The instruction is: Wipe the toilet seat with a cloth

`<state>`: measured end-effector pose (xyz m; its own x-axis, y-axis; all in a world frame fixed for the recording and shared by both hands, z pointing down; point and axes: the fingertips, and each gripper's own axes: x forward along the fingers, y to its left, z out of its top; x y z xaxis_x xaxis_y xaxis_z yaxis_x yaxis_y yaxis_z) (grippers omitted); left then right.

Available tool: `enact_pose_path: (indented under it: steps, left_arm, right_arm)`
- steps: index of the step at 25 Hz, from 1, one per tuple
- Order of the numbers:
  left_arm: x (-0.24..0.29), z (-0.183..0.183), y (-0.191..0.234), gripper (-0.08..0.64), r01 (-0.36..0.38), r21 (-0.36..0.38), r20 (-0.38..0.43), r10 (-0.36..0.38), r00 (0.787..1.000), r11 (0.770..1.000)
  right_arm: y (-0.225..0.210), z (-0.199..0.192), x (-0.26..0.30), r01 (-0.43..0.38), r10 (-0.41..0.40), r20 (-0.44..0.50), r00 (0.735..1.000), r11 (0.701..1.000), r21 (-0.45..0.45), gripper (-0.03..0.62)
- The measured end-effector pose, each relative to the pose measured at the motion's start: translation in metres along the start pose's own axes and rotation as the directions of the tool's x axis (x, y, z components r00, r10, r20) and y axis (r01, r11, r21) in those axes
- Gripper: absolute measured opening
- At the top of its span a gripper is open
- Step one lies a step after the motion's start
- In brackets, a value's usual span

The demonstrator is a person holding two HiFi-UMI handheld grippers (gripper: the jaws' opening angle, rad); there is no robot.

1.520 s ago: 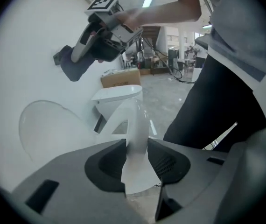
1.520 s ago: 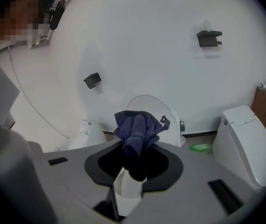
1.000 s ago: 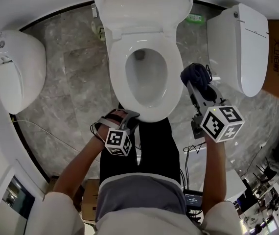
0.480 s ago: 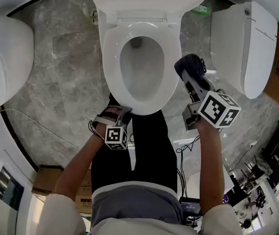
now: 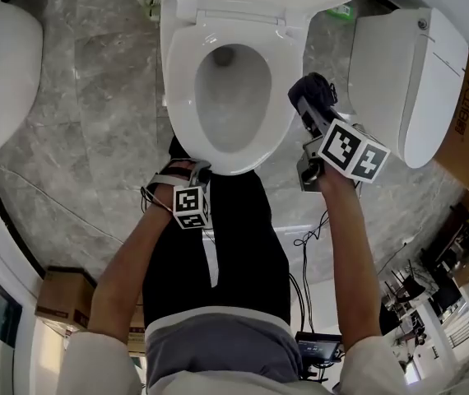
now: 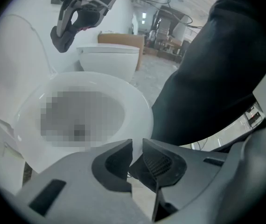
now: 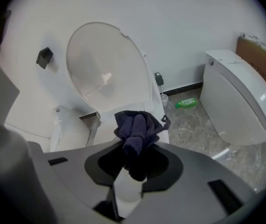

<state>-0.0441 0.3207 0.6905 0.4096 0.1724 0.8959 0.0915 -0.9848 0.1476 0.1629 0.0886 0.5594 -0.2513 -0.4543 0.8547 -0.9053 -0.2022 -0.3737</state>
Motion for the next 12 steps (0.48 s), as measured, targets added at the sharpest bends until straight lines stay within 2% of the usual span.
enact_pose_path:
  steps: [2, 3, 6, 8, 10, 12]
  left_arm:
    - [0.001, 0.002, 0.006, 0.052, 0.003, -0.064, 0.001, -0.003, 1.0, 0.998]
    - [-0.001, 0.003, 0.01, 0.009, -0.009, -0.104, 0.012, 0.01, 1.0, 0.995]
    - [-0.016, -0.001, 0.03, 0.009, -0.046, -0.26, 0.054, 0.062, 0.997, 0.965]
    - [-0.033, -0.003, 0.043, 0.009, -0.058, -0.392, 0.088, 0.1, 0.991, 0.918]
    - [-0.056, -0.001, 0.057, 0.009, -0.066, -0.515, 0.132, 0.155, 0.979, 0.855]
    - [-0.082, 0.003, 0.07, 0.009, -0.075, -0.616, 0.173, 0.227, 0.958, 0.785]
  right_arm:
    - [-0.002, -0.003, 0.013, 0.023, -0.023, -0.01, 1.0, 0.999, -0.031, 0.083]
    - [-0.004, -0.005, 0.019, 0.035, -0.036, -0.017, 0.999, 0.998, -0.042, 0.083]
    - [-0.006, -0.012, 0.041, 0.055, -0.058, -0.043, 0.997, 0.996, -0.067, 0.083]
    - [-0.006, -0.015, 0.057, 0.058, -0.062, -0.06, 0.996, 0.995, -0.076, 0.083]
    - [-0.007, -0.017, 0.072, 0.067, -0.073, -0.072, 0.995, 0.995, -0.076, 0.083]
    - [-0.008, -0.018, 0.086, 0.079, -0.084, -0.082, 0.993, 0.995, -0.054, 0.083]
